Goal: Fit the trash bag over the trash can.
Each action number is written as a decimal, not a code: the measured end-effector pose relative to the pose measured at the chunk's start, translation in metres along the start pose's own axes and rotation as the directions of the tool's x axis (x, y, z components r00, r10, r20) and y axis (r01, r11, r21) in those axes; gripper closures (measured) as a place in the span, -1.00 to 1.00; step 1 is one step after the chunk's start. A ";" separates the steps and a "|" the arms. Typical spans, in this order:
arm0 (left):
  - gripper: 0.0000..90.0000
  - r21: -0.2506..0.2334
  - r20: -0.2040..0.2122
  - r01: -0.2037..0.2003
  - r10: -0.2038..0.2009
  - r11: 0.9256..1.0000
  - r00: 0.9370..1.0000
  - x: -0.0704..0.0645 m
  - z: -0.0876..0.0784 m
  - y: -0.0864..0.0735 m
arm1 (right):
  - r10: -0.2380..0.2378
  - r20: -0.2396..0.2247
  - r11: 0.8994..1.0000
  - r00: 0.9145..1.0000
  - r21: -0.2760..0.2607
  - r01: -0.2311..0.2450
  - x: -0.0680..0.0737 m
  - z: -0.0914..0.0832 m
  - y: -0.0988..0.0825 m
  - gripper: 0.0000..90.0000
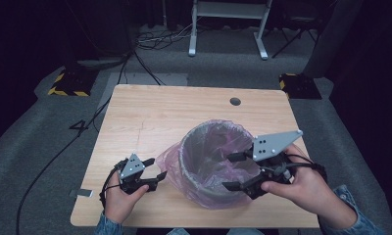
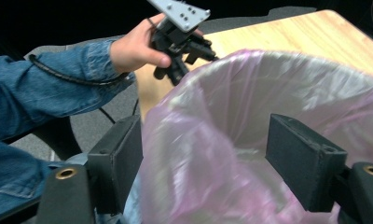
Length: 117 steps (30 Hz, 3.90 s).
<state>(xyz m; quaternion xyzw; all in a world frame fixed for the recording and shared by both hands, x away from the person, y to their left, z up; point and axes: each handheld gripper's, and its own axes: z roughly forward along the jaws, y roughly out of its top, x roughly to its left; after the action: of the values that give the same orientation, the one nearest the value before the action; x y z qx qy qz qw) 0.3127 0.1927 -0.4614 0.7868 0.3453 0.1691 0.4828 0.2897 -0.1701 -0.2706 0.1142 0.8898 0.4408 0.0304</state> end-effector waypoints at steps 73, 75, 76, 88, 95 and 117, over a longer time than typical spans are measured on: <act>-0.25 0.000 0.006 0.012 -0.012 1.000 1.000 0.000 0.000 -0.002 | -0.003 -0.082 0.937 0.997 0.347 0.031 0.037 0.070 -0.020 -0.52; -0.25 0.000 0.008 0.011 -0.011 1.000 1.000 0.000 0.000 -0.002 | 0.006 -0.075 0.924 0.997 0.383 0.024 0.038 0.071 -0.021 -0.51; -0.25 0.000 0.008 0.011 -0.011 1.000 1.000 0.000 0.000 -0.002 | 0.000 -0.074 0.918 0.997 0.395 0.029 0.038 0.071 -0.022 -0.51; -0.25 0.002 0.006 0.009 -0.009 1.000 1.000 0.001 0.000 -0.002 | -0.034 -0.047 0.911 0.998 0.409 0.050 0.036 0.063 -0.019 -0.49; -0.25 0.002 0.007 0.015 -0.015 1.000 1.000 0.001 0.001 -0.003 | -0.031 0.027 0.960 0.999 0.280 0.022 0.023 0.018 0.008 -0.47; -0.25 0.000 0.001 0.024 -0.024 1.000 1.000 0.004 -0.002 -0.006 | -0.066 0.003 0.977 0.998 0.205 0.064 -0.044 0.090 0.021 -0.46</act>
<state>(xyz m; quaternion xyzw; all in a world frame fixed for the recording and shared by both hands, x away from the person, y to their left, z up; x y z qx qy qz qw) 0.3121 0.1985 -0.4656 0.7826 0.3546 0.1630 0.4850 0.3505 -0.0984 -0.3107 0.0895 0.9336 0.3449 0.0372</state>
